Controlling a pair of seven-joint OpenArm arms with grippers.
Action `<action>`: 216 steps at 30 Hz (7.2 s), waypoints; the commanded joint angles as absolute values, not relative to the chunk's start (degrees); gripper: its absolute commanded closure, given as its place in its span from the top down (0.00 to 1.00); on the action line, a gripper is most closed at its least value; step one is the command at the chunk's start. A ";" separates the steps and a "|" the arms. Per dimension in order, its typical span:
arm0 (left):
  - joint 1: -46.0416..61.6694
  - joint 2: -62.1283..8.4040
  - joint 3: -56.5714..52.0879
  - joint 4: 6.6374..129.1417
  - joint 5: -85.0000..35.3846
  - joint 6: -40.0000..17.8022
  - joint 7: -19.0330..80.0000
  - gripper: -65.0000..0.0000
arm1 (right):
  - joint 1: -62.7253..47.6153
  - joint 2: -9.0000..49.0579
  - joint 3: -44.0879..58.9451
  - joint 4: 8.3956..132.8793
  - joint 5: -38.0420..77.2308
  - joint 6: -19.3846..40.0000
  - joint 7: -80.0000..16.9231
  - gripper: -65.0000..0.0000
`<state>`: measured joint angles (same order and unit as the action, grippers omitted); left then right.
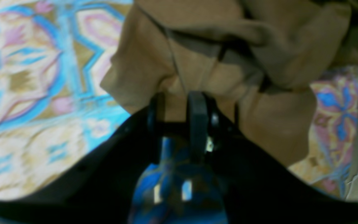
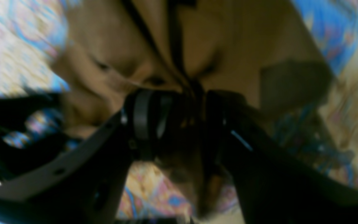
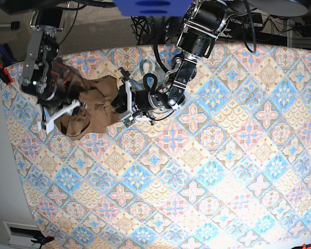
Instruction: Layout the t-shirt on the table in an organized manner, then fold the t-shirt properly
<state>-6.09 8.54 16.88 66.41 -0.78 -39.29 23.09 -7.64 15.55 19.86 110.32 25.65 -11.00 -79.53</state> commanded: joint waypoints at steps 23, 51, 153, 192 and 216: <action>-6.29 9.00 17.10 66.42 0.04 -40.00 24.66 0.21 | 2.68 16.22 10.33 111.87 26.24 -10.86 -79.69 0.37; -6.02 9.00 17.36 66.42 0.04 -40.00 24.66 0.21 | -3.65 16.66 29.05 111.25 25.80 -10.95 -71.16 0.37; 20.09 1.27 -11.21 118.02 0.04 -40.00 25.01 0.00 | -6.20 13.05 27.74 111.78 17.10 -4.79 -80.00 0.00; 44.44 1.63 -18.07 120.31 -0.48 -40.00 15.96 0.00 | -23.60 12.70 45.23 111.87 17.10 -4.53 -78.81 0.00; 48.40 1.27 -18.07 117.32 1.10 -40.00 16.22 0.00 | -24.13 12.53 45.23 111.52 17.19 -4.62 -78.64 0.00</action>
